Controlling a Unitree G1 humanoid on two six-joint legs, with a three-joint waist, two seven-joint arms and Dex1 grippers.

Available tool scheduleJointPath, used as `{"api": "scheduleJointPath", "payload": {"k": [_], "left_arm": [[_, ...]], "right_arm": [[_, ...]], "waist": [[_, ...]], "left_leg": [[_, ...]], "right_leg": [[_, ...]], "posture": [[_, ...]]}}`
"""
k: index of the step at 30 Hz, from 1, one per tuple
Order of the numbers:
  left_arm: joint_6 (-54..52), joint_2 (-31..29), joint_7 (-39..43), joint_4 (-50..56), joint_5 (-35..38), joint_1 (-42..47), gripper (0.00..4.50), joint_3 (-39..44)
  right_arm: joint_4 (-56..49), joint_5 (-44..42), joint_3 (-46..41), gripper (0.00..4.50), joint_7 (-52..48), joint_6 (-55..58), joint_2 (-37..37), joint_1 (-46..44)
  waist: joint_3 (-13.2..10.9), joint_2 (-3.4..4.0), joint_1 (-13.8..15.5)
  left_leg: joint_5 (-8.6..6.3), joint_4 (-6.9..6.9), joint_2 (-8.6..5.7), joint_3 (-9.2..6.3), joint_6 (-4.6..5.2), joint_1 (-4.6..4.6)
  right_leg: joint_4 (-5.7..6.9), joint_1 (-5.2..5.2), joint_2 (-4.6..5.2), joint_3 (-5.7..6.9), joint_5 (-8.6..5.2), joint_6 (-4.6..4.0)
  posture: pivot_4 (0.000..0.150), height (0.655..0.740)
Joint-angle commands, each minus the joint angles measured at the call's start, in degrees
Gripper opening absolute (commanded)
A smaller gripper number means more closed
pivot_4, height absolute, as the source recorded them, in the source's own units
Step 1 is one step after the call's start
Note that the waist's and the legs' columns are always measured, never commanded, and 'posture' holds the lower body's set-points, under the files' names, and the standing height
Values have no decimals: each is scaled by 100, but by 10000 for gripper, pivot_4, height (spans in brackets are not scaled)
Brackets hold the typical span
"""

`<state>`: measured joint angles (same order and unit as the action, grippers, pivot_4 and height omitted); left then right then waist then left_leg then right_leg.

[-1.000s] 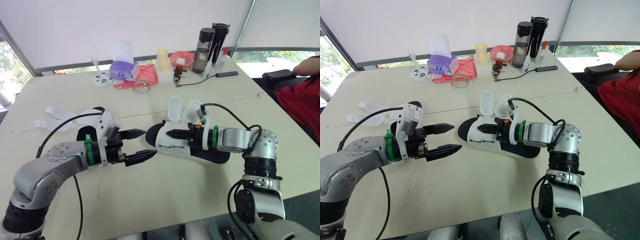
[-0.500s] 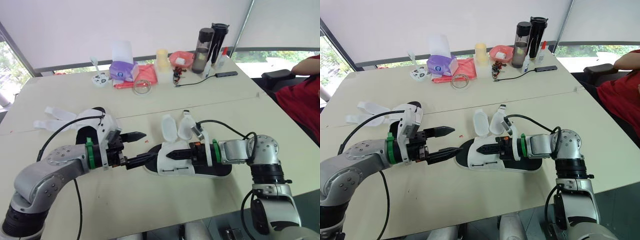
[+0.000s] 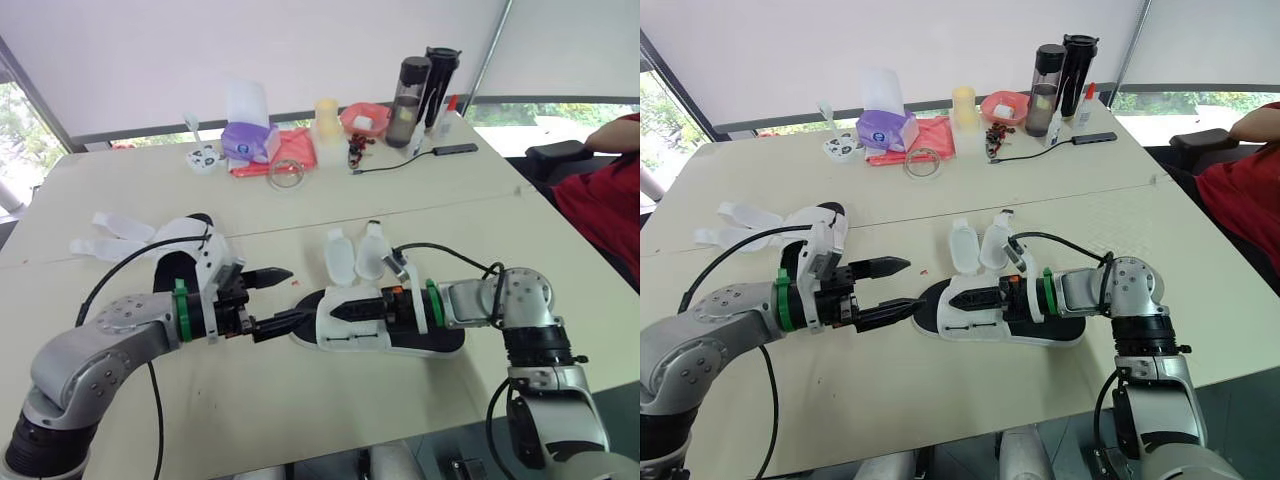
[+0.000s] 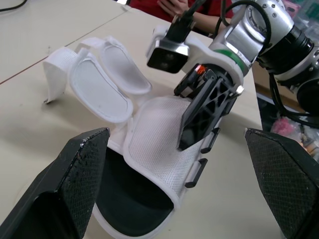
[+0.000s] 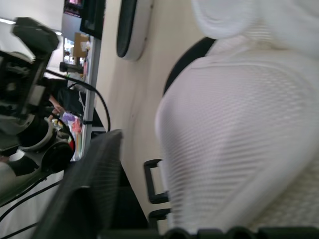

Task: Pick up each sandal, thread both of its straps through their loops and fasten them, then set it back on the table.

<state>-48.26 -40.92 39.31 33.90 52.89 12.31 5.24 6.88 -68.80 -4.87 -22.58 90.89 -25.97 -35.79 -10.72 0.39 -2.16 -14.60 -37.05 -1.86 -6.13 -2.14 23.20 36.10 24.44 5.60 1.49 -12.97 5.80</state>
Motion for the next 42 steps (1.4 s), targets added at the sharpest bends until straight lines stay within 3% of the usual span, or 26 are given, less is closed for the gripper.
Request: {"api": "scheduleJointPath", "payload": {"k": [1,13,17,22,32,38,42], "left_arm": [[142,9,110,19,-83,-67,45000,-30],[964,-3,827,-928,-1088,80,45000,-369],[1297,6,1288,-1303,-1393,181,27185,-631],[1950,166,2024,-2099,-2051,495,822,-1294],[2777,673,2636,-3233,-2950,1017,298,-1945],[3044,1110,2578,-3605,-3303,1227,298,-2131],[3151,1123,2573,-3866,-3932,1384,298,-2518]], "right_arm": [[-298,254,-116,44590,-100,-112,-183,112],[-2234,-12,-956,44590,-665,-553,-1084,1060],[-2507,-259,-1396,45000,-666,-817,-1174,1172],[-1572,-352,-1829,45000,77,-954,-858,540],[-1171,128,-1504,45000,34,-919,-1327,182],[-550,627,-1086,45000,-12,-1030,-1242,-378],[179,1094,-885,45000,132,-1172,-895,-843]], "waist": [[1,-1,5],[-2,-4,149],[-6,-10,133],[-7,-11,141],[-11,-16,149],[-12,-16,117],[-11,-18,131]], "left_leg": [[0,-1,0,0,0,-1],[0,-2,0,-1,0,7],[0,-3,1,1,0,7],[0,-5,4,6,0,5],[0,-1,3,3,1,17],[0,-2,9,5,1,8],[1,-8,9,4,2,8]], "right_leg": [[0,-1,0,0,-1,-2],[-6,1,0,1,-9,-15],[-9,0,0,1,-10,-15],[-8,1,0,0,-6,-26],[-16,6,0,3,4,2],[-3,5,-4,3,5,0],[-3,4,-4,4,7,-2]], "posture": [[1500,7400],[1500,7400],[1500,7400],[1500,7400],[1500,7400],[1500,7400],[1500,7400]]}}
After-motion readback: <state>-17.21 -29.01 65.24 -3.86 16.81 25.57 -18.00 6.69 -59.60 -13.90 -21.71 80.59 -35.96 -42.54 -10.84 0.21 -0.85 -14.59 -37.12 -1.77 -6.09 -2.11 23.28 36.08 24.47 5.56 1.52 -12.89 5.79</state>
